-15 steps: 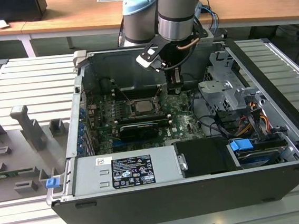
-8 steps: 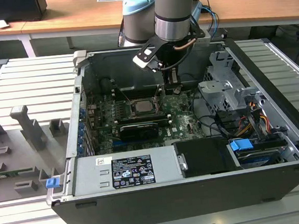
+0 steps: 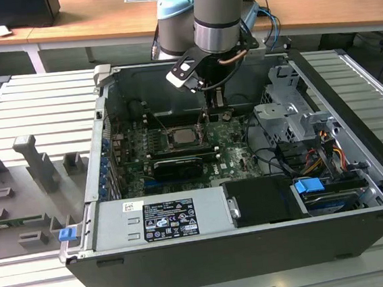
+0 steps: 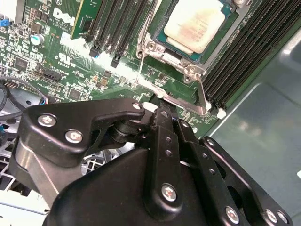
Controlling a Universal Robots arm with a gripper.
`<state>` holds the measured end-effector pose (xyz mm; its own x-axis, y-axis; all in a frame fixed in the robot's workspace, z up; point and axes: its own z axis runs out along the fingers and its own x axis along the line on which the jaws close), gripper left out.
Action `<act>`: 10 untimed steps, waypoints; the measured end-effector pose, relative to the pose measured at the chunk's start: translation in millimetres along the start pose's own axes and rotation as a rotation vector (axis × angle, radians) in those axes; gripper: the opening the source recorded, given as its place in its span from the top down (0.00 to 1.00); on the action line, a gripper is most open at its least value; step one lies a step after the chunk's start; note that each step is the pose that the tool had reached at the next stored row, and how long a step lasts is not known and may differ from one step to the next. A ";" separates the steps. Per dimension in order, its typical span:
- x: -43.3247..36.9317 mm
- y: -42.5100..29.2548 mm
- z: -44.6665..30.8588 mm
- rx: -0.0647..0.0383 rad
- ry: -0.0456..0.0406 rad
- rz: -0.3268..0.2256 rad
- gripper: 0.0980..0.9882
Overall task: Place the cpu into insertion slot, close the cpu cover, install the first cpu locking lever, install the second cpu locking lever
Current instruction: 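Close the cpu cover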
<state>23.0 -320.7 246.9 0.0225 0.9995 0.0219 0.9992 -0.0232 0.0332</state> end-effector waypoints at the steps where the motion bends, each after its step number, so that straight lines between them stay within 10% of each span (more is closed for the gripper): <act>1: 0.0 -0.6 0.0 0.000 0.0000 0.000 0.99; 10: -0.2 -9.6 -0.3 0.000 0.0000 0.000 0.99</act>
<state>13.4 -320.7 246.9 0.0226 0.9995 0.0219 0.9992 -0.0233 0.0331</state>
